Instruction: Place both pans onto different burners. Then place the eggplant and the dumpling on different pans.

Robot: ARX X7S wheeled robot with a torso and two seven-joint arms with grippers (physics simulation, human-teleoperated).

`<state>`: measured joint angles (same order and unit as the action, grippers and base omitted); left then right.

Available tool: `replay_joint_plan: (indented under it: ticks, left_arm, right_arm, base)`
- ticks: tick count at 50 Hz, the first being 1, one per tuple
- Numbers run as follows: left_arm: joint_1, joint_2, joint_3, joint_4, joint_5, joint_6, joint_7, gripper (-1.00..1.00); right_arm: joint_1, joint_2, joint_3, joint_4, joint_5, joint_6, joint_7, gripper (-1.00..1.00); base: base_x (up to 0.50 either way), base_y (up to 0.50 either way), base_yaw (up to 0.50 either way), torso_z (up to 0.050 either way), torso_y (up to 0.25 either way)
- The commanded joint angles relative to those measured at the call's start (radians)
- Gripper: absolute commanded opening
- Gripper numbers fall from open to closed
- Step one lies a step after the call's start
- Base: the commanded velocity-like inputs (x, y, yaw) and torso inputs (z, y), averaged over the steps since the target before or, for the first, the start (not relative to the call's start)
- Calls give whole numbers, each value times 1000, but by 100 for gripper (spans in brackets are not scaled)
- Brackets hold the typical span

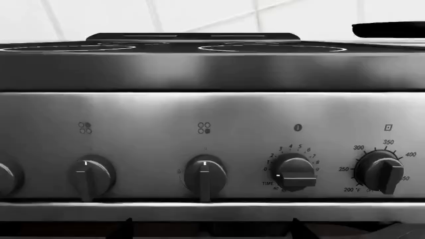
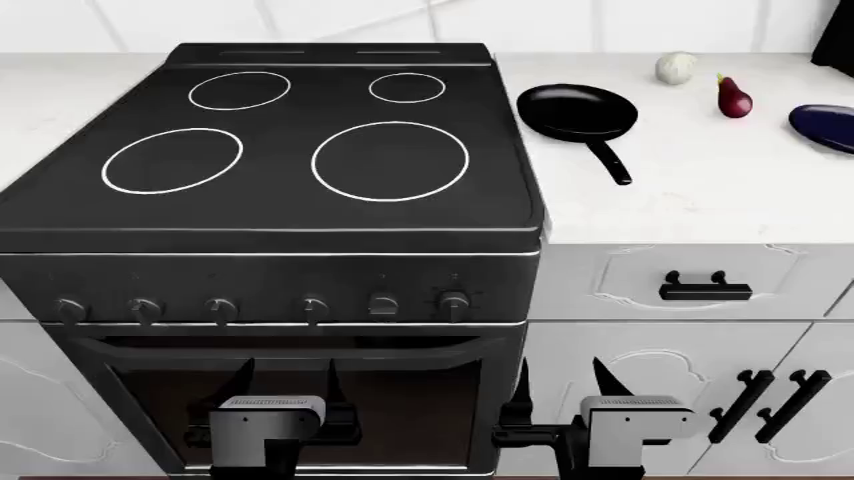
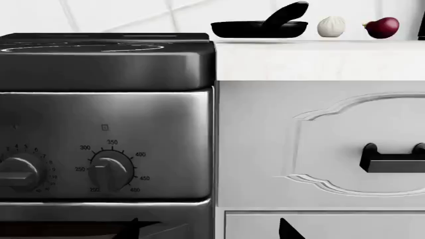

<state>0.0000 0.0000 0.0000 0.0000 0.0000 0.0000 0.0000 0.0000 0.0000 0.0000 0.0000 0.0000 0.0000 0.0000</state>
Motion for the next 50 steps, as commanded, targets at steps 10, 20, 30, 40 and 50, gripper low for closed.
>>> replay_joint_plan:
  ticks: [10,20,30,40,50]
  left_arm:
    - [30,-50,52,19,-75,18,2,100]
    - [31,-65,76,17,-95,17,-10,100]
    - [33,-78,92,22,-113,12,-20,100]
    - [28,-88,102,21,-133,3,-31,100]
    - [29,-99,116,21,-143,8,-42,100]
  right_arm:
    - [-35,47,-63,-59,45,-21,16,100]
    - [-30,62,-77,-69,96,10,23,100]
    - [-30,76,-93,-72,110,10,37,100]
    - [-28,87,-105,-64,124,12,50,100]
    - [-30,100,-119,-68,134,7,61,100]
  base:
    - [0,0,0,50,0]
    - [0,-254,0,50,0]
    - [0,-500,0,50,0]
    - [0,-500,0,50,0]
    - [0,-500,0,50,0]
